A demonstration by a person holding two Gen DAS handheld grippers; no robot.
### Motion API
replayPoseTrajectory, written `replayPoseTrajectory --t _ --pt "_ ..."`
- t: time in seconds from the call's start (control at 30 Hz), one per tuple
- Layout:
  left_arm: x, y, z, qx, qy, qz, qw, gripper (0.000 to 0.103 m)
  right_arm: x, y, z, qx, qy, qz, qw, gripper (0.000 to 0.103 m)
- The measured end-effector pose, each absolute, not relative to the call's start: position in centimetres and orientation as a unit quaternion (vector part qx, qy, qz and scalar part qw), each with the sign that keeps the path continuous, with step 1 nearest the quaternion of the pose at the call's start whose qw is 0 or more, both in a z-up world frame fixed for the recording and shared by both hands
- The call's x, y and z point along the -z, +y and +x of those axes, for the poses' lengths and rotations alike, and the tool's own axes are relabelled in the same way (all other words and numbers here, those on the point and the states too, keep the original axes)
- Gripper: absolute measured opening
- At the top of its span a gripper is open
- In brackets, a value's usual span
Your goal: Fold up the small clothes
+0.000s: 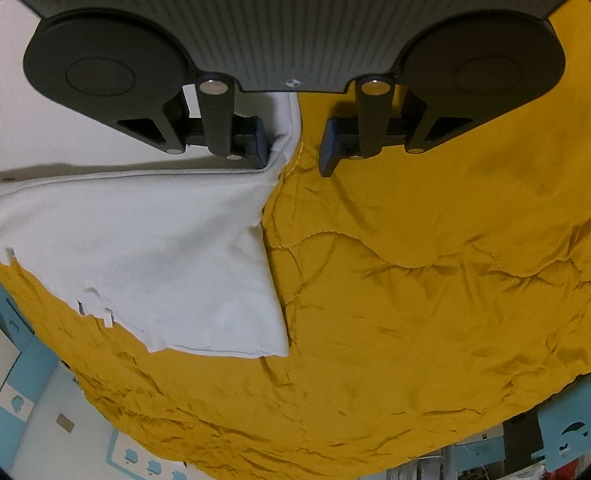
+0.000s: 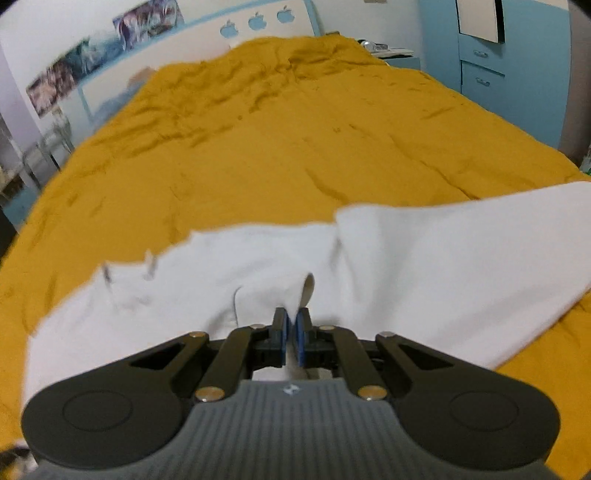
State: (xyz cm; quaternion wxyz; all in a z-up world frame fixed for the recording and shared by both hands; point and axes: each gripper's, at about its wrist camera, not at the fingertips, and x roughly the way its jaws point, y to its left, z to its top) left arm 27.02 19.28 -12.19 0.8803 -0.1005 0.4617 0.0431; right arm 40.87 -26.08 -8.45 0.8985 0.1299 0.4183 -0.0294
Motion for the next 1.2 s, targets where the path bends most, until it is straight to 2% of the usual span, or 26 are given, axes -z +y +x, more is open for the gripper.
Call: replayPoseTrajectory --t 0.17,0.23,0.37,0.43,0.5,0.87,0.9,0.97,1.0,1.03,1.2 --pt "11.3 19.7 26.5 -0.042 0.484 -0.104 0.868 0.028 13.3 -26.7 40.3 0.045 0.462 0.120 0.877 0.000" --pt "10.5 19.8 26.1 -0.043 0.489 -0.106 0.865 0.028 13.3 -27.2 40.6 0.050 0.462 0.121 0.877 0.001" --pt "7.7 19.9 25.4 -0.028 0.458 -0.114 0.881 0.028 11.6 -27.4 39.8 0.062 0.453 0.104 0.883 0.013" --pt "6.7 20.3 25.8 -0.018 0.438 -0.129 0.890 0.037 10.7 -27.9 39.0 0.047 0.447 0.120 0.885 0.014" --pt "6.4 20.7 27.0 -0.020 0.425 -0.142 0.893 0.040 10.3 -28.4 38.2 0.028 0.444 0.145 0.884 0.025" --pt "13.1 23.6 34.8 -0.031 0.430 -0.293 0.853 0.040 12.2 -28.6 37.8 0.000 0.461 0.196 0.866 0.027" --pt "13.4 23.4 35.0 -0.032 0.428 -0.296 0.853 0.036 12.4 -28.3 37.8 -0.002 0.461 0.191 0.867 0.017" --pt "13.5 22.8 35.1 -0.023 0.419 -0.295 0.859 0.019 12.5 -27.7 37.8 -0.003 0.459 0.172 0.872 0.003" --pt "13.4 22.6 35.1 -0.026 0.415 -0.287 0.863 0.009 12.4 -27.5 37.7 -0.001 0.454 0.161 0.876 0.000" --pt "13.1 22.3 35.1 -0.035 0.412 -0.271 0.869 0.005 12.2 -27.4 37.6 -0.001 0.446 0.155 0.882 0.000" --pt "12.2 20.0 35.5 -0.054 0.423 -0.166 0.889 0.004 11.0 -27.2 37.0 -0.001 0.432 0.123 0.893 0.000"
